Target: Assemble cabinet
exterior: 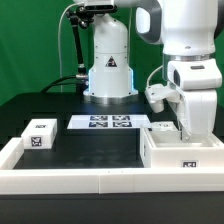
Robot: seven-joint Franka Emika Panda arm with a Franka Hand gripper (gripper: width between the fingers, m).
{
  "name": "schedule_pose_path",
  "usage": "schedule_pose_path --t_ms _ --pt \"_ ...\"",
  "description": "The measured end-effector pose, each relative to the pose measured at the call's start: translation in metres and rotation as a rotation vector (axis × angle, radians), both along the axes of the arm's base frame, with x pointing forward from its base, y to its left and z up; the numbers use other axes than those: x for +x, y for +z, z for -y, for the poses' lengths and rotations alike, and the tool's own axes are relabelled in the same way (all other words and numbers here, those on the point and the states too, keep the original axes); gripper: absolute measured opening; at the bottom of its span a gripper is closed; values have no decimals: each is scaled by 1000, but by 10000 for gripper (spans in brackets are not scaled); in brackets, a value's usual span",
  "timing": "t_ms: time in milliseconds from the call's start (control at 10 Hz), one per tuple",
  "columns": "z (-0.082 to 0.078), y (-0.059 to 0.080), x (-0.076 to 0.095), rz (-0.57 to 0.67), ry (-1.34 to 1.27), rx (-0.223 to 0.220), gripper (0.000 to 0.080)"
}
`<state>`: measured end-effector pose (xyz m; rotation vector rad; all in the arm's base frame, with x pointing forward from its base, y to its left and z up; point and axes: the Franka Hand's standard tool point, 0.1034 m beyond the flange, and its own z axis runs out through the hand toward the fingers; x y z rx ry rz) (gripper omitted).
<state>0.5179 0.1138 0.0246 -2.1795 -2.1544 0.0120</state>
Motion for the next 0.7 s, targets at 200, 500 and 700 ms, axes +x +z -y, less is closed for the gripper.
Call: schedule_pose_path --t_ms 200,500,700 --pt "0 0 0 -1 -1 0 47" --pt "1 0 0 -1 -2 0 413" --pt "1 0 0 -1 -2 0 686"
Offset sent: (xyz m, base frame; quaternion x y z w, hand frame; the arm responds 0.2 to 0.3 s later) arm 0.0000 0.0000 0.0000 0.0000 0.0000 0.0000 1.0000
